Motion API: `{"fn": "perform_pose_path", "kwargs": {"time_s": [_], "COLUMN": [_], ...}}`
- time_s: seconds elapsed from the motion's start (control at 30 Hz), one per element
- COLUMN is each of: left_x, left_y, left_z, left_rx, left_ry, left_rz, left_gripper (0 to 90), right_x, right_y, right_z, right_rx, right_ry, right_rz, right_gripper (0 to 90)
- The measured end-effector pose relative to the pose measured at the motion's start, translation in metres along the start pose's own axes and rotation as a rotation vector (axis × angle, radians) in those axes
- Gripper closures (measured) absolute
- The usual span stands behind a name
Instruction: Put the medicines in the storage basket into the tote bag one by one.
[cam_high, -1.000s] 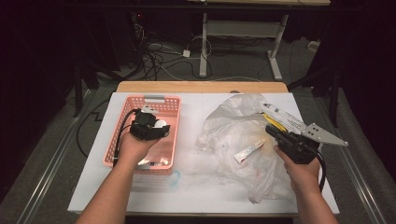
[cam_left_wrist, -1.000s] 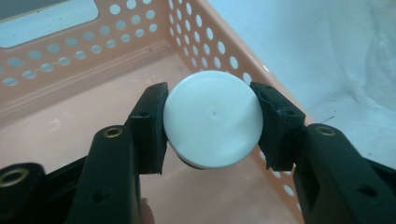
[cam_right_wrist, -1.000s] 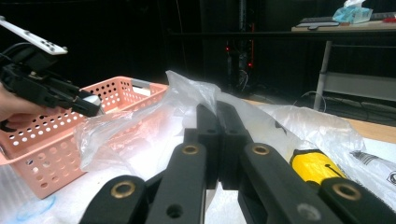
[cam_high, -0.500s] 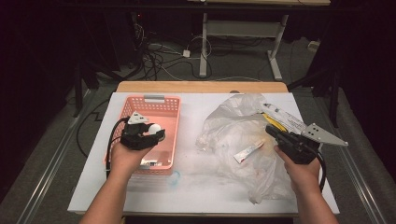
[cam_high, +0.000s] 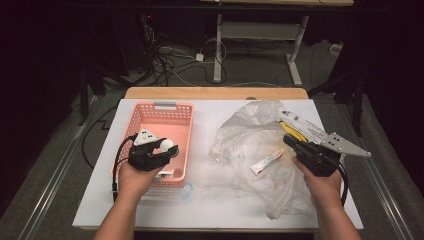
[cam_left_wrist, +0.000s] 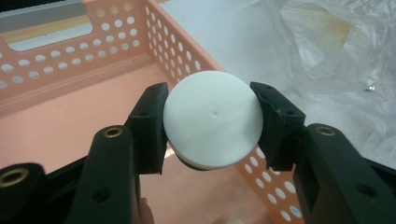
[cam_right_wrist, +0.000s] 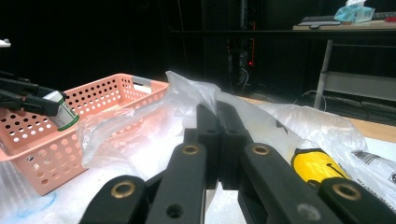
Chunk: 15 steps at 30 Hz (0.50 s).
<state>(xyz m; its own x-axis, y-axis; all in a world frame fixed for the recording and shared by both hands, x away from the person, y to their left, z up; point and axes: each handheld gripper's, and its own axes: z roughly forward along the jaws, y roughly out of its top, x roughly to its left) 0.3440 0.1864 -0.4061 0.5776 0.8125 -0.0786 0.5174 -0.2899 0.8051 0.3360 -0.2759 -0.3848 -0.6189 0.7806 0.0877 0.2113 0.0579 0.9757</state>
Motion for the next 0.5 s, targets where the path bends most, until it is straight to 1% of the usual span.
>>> {"fn": "perform_pose_path", "kwargs": {"time_s": [0.2,0.27,0.37,0.47,0.5], "left_x": [-0.008,-0.010,-0.012,-0.014,-0.014], "left_y": [-0.002,0.000,0.002,0.003,0.003], "left_z": [-0.006,-0.007,-0.009,-0.011,-0.011], "left_rx": [-0.036,-0.049,-0.073,-0.079,-0.082], "left_ry": [-0.025,-0.028,-0.036,-0.062,-0.065], "left_rz": [0.006,0.009,0.001,-0.009,-0.008], "left_gripper": [48.7,48.6,48.6,48.7,48.7], "right_x": [0.001,0.000,0.000,0.000,0.000], "right_y": [0.000,0.000,0.000,0.000,0.000], "right_z": [-0.001,-0.001,-0.002,-0.002,-0.002], "right_rx": [0.000,0.002,-0.002,-0.002,-0.003], "right_ry": [0.001,0.000,-0.002,-0.003,-0.001], "right_rz": [-0.003,-0.004,-0.008,-0.005,-0.005], "right_gripper": [90.0,90.0,90.0,90.0,90.0]}}
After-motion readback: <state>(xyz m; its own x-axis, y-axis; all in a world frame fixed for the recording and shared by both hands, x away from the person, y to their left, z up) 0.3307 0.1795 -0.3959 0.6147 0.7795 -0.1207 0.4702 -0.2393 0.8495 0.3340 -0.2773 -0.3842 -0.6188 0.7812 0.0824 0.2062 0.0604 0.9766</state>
